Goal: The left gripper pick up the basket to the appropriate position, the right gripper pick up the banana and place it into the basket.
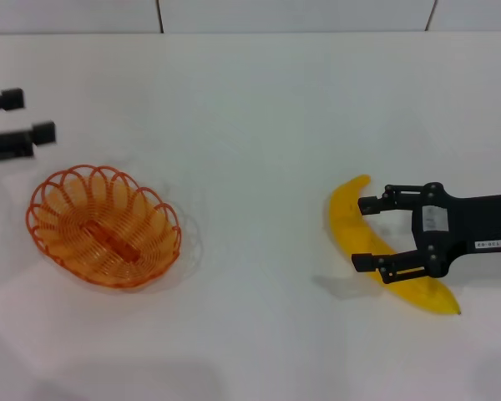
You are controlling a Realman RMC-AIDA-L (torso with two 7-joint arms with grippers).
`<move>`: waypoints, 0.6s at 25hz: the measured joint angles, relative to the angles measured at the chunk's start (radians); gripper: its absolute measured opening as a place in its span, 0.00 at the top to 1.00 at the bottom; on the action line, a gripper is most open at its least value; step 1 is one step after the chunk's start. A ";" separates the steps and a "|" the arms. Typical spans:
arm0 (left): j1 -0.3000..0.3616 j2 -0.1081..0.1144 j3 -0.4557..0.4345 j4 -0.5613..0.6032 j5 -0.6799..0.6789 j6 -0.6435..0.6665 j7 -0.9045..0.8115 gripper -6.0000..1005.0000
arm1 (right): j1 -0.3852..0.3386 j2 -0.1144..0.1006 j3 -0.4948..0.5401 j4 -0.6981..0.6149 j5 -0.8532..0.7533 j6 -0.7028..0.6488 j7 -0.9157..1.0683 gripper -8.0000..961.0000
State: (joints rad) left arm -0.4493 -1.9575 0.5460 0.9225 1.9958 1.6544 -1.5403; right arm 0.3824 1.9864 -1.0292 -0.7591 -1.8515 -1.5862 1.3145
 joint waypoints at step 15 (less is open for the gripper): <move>-0.162 0.017 0.005 0.031 0.420 -0.075 -0.278 0.17 | 0.004 0.003 0.000 -0.002 0.000 0.000 0.005 0.08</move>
State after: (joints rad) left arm -0.6108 -1.9408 0.5508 0.9535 2.4154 1.5793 -1.8181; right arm 0.3860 1.9896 -1.0292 -0.7614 -1.8515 -1.5862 1.3200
